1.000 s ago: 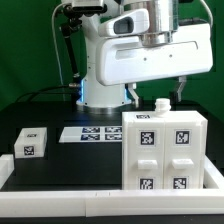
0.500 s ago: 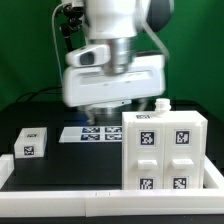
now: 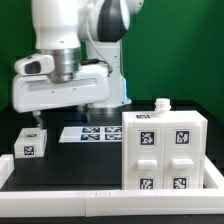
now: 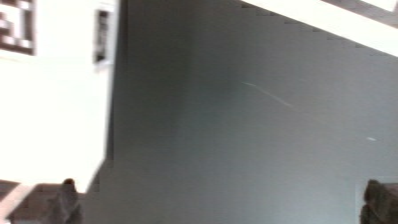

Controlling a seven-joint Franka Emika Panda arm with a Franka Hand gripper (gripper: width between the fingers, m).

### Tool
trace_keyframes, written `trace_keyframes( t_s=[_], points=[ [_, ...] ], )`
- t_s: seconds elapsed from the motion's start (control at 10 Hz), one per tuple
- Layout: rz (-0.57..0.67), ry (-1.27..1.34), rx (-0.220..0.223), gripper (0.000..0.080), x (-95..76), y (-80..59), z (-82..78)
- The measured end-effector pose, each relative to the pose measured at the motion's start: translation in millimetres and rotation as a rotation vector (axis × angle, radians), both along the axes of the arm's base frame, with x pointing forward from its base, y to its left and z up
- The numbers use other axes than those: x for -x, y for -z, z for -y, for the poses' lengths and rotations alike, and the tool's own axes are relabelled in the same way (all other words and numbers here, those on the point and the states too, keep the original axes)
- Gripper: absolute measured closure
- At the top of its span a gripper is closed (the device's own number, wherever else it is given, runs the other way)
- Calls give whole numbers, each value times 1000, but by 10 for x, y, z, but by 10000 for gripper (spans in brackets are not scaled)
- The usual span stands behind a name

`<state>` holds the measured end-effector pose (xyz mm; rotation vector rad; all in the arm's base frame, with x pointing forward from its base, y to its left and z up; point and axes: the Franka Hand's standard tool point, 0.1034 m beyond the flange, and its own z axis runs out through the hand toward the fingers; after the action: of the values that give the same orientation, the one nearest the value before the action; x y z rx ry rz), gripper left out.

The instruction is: Assemble cabinet

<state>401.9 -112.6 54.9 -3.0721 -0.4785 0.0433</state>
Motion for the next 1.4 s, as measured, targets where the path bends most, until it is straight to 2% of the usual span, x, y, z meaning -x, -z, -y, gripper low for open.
trace_keyframes(
  t_s=[0.1,0.5,0.6,0.9,1.0,1.2,1.4],
  points=[
    [-3,-13,-4,2,-84,-41,-30],
    [0,-11,-2,2,-72,-19,-20],
    [11,-11,7,2,-49,34,86],
    [13,-11,34,2,150,191,552],
    [12,-8,39,2,188,241,638],
    [12,-11,43,2,214,292,704],
    [5,-12,40,2,241,320,705]
  ],
)
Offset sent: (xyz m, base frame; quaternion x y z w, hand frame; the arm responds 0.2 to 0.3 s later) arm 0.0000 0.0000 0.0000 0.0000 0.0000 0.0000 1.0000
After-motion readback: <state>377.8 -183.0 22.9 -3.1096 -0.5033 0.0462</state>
